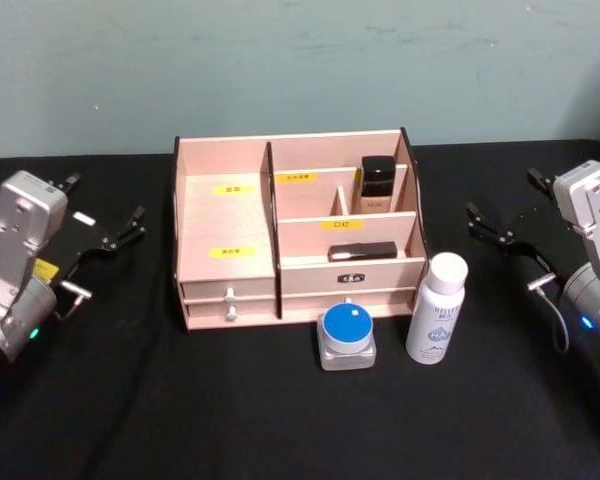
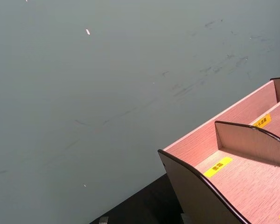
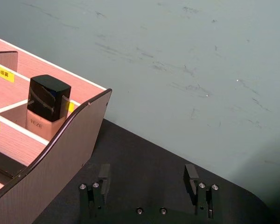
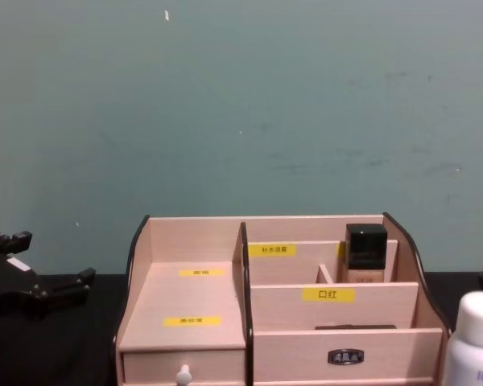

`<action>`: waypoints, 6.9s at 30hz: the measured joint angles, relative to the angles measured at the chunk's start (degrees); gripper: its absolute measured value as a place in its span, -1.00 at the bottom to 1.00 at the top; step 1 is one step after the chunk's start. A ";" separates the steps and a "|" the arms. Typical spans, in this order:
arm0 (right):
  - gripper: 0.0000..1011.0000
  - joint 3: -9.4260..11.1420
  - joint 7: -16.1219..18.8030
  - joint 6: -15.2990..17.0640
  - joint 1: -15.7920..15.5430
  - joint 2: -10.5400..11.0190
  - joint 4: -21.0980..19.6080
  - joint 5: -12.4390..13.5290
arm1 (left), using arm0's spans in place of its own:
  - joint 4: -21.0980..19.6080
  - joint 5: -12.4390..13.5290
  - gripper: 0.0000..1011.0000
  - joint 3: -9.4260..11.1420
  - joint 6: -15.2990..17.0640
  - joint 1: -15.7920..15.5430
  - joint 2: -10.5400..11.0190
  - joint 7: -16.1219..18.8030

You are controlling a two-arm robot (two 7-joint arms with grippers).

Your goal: Pick up the facial cleanser and watermelon frost from the table and place them into the tiered storage box.

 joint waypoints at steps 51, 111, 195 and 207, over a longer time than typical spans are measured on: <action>0.98 7.36 7.02 4.78 -4.26 4.00 -10.24 7.34 | 0.00 0.00 0.98 0.00 0.00 0.00 0.00 0.00; 0.98 16.79 20.94 19.24 -27.18 10.83 -33.00 14.31 | 0.00 0.00 0.98 0.00 0.00 0.00 0.00 0.00; 0.24 7.34 26.52 17.28 -11.08 0.73 -15.53 9.05 | 0.00 0.00 0.98 0.00 0.00 0.00 0.00 0.00; 0.19 7.98 26.45 17.58 -12.00 1.08 -16.54 9.85 | 0.00 0.00 0.98 0.00 0.00 0.00 0.00 0.00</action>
